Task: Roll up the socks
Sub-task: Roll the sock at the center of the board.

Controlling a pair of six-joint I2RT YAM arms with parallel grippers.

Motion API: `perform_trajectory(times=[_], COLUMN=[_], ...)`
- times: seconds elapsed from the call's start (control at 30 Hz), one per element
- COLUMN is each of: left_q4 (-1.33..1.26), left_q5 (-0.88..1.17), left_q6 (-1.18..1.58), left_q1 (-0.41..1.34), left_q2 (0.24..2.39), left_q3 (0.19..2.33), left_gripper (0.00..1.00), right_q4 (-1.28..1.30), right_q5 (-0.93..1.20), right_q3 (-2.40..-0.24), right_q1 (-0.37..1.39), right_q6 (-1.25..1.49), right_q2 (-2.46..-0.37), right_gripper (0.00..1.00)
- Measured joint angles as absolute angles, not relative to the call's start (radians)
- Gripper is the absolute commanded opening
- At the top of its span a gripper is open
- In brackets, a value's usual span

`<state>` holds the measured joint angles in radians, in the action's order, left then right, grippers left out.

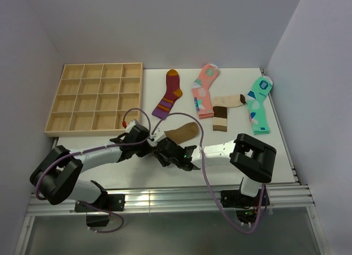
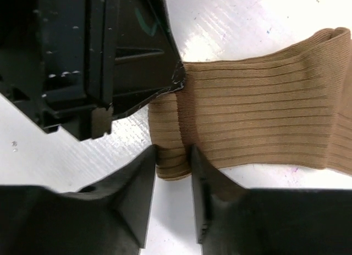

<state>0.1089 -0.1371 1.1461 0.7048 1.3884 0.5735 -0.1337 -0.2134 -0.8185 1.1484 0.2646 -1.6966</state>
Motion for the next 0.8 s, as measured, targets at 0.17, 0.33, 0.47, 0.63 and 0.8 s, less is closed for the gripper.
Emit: perform_trajectory(times=[0.17,0.33,0.47,0.63,0.8], left_q4=[0.122,0.152,0.186,0.172,0.131], left_q5=[-0.139,-0.156,-0.197,-0.230,-0.234], left_q6=[1.147,1.159,1.181,1.213,1.235], left_q1=[0.694,0.690,0.702,0.722,0.722], left_q2=[1.380,1.357,1.288,1.157,1.101], left_q3=[0.574,0.573,0.555,0.511,0.437], left_gripper=[0.13,0.30,0.58,0.71,0.74], right_q4=[-0.109,-0.113,-0.115,-0.137,-0.229], right_q5=[-0.229,-0.216,-0.136,0.082,0.334], right_q3=[-0.846,-0.852,-0.852,-0.833,-0.770], right_q1=[1.150,1.151,1.121,1.009,0.881], right_q6=[0.276,0.287,0.306,0.365,0.455], right_q2=[-1.715,-1.721,-1.717,-1.708,-1.708], right_gripper=[0.03,0.00,0.00,0.00,0.00])
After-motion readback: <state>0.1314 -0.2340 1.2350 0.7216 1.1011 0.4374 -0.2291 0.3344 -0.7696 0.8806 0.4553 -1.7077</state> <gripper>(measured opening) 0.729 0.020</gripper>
